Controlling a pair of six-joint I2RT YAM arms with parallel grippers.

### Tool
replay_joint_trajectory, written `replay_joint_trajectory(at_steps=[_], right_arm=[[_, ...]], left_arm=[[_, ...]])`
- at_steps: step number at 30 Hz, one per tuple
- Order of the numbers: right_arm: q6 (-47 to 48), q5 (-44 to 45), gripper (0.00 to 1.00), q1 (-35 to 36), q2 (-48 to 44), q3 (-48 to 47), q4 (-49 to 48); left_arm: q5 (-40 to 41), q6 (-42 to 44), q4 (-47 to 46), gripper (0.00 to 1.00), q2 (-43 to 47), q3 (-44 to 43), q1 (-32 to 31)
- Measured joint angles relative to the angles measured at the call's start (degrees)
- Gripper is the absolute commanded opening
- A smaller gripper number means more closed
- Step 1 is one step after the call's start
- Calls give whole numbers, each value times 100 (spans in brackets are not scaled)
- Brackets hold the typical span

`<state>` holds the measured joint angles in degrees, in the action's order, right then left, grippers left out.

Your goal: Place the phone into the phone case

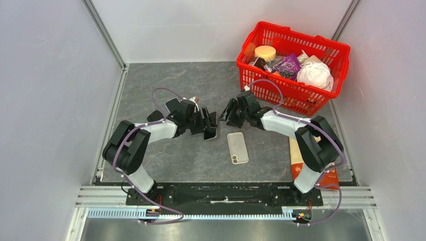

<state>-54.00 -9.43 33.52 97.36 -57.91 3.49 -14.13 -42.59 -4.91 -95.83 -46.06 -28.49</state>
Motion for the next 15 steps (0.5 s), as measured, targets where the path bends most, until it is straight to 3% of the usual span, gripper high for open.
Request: replay_joint_trajectory(at_steps=[15], right_arm=[[-111, -122, 48, 94, 1161, -634, -391]], left_arm=[[-52, -87, -129, 39, 271, 356, -31]])
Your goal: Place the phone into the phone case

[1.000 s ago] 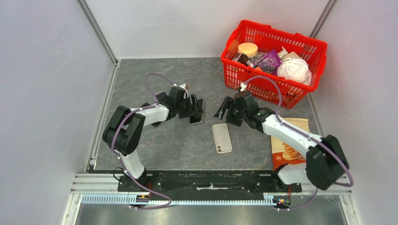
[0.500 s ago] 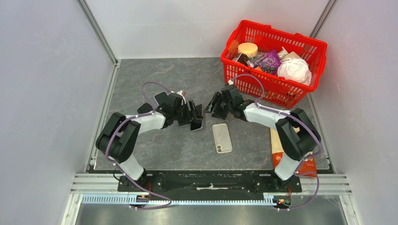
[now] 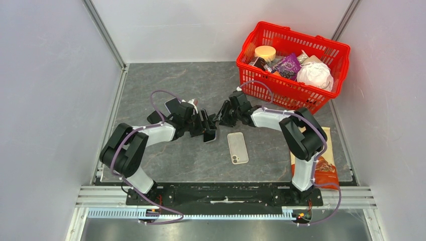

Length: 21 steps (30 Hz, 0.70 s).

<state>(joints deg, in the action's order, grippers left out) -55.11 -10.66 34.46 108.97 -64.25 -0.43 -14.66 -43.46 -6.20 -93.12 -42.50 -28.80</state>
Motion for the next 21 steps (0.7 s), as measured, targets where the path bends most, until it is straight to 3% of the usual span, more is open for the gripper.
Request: replay_joint_trajectory(at_steps=[8, 10, 14, 16, 21], right_arm=[[-92, 13, 36, 326, 127, -2, -197], [-111, 11, 25, 334, 168, -2, -236], [-173, -4, 5, 348, 201, -2, -251], [-199, -111, 0, 348, 212, -2, -262], [-240, -271, 0, 415, 212, -33, -247]], left_arm=[[-83, 2, 13, 39, 63, 59, 0], [-96, 2, 26, 47, 81, 72, -4], [-96, -4, 50, 75, 162, 131, -7], [-94, -39, 52, 78, 278, 212, 17], [-37, -59, 280, 82, 662, 400, 31]])
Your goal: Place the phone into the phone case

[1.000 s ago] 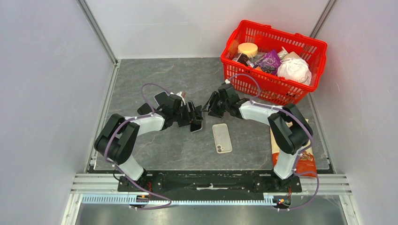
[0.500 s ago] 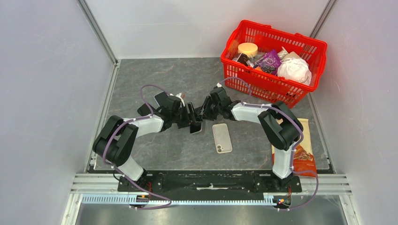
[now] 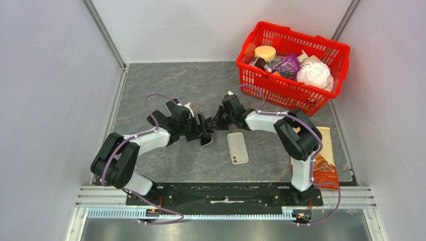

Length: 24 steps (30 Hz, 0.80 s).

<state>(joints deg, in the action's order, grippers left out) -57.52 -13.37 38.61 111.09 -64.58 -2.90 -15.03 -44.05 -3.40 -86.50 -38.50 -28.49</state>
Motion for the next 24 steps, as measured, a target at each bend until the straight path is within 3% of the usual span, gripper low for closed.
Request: replay_joint_trajectory(at_steps=[9, 14, 24], right_arm=[[109, 332, 0, -17, -15, -170, 201], [267, 605, 0, -33, -199, -203, 597], [769, 1143, 0, -33, -1220, -219, 1543]], left_arm=[[-63, 13, 509, 83, 986, 122, -293], [-50, 7, 804, 79, 1471, 140, -518], [129, 7, 1692, 73, 2450, -24, -588]])
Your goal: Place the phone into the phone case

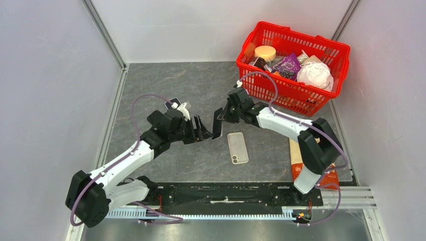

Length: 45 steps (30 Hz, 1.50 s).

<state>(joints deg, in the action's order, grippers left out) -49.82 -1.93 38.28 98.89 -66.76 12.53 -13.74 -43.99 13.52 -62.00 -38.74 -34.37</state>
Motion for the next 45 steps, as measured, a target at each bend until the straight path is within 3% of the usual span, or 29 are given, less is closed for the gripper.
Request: replay_joint_trajectory(at_steps=[5, 10, 20, 30, 38, 45], right_arm=[[168, 238, 0, -17, -428, 2, 341], [334, 560, 0, -26, -1126, 299, 767], [535, 1123, 0, -52, -3115, 997, 1759], [575, 1287, 0, -59, -3847, 1410, 2350], [621, 1373, 0, -59, -4131, 1436, 2535], [667, 1388, 0, -59, -4194, 1436, 2583]], left_arm=[[184, -4, 184, 64, 94, 0, -87], [531, -9, 229, 61, -280, 0, -308], [1364, -46, 90, 57, -2048, -404, -1294], [1961, -74, -149, 50, -3298, -1464, -1873], [2743, -90, 7, 36, -4105, -2140, -2310], [3049, -131, 92, 6, -4260, -2321, -2378]])
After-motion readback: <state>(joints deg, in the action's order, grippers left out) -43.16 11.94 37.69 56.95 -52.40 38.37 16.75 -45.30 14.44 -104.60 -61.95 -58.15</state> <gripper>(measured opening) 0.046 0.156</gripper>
